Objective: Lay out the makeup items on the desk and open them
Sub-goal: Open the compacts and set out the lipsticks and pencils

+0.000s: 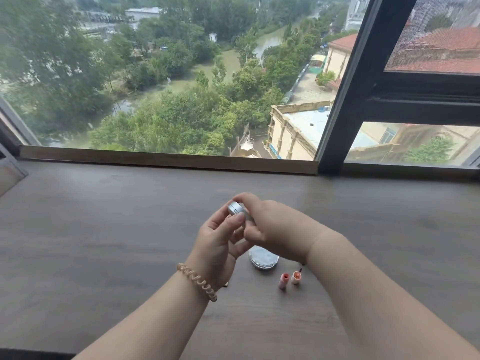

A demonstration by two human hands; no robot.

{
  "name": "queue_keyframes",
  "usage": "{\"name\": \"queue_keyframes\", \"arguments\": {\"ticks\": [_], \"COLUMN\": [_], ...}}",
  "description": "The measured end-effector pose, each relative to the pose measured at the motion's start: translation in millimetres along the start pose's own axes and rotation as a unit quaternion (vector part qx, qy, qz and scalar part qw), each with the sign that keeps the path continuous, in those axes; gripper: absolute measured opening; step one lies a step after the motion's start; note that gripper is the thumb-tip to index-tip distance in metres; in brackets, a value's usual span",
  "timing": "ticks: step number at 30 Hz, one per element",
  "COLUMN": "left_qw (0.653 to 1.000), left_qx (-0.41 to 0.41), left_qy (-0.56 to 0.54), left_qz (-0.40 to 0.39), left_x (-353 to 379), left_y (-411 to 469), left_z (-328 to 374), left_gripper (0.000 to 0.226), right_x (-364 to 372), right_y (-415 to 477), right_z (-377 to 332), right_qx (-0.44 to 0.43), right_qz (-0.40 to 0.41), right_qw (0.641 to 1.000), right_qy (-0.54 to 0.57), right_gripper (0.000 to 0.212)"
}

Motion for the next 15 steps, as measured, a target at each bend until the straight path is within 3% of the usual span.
{"name": "queue_keyframes", "arguments": {"ticks": [7,15], "left_qw": [1.0,0.997], "left_qx": [0.016,0.008], "left_qy": [-0.027,-0.061], "left_qz": [-0.002,-0.042], "left_x": [-8,-8], "left_y": [-3,-6], "left_z": [5,5], "left_gripper": [0.035,0.042], "right_x": [0,-11], "right_y": [-1,-6], "right_z": [-4,24], "right_qx": [-0.035,-0.075], "right_qz": [0.072,0.222], "right_qw": [0.995,0.964], "right_qy": [-0.055,0.128], "right_gripper": [0.036,0.036]}}
Point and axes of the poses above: each hand's wrist, its own y-axis towards the middle knuckle, its own x-axis out of the palm, z = x × y, the point moved 9 cm from there along y, towards the middle knuckle, and after that the axes turned 11 degrees about -z, right-handed, at the moved point
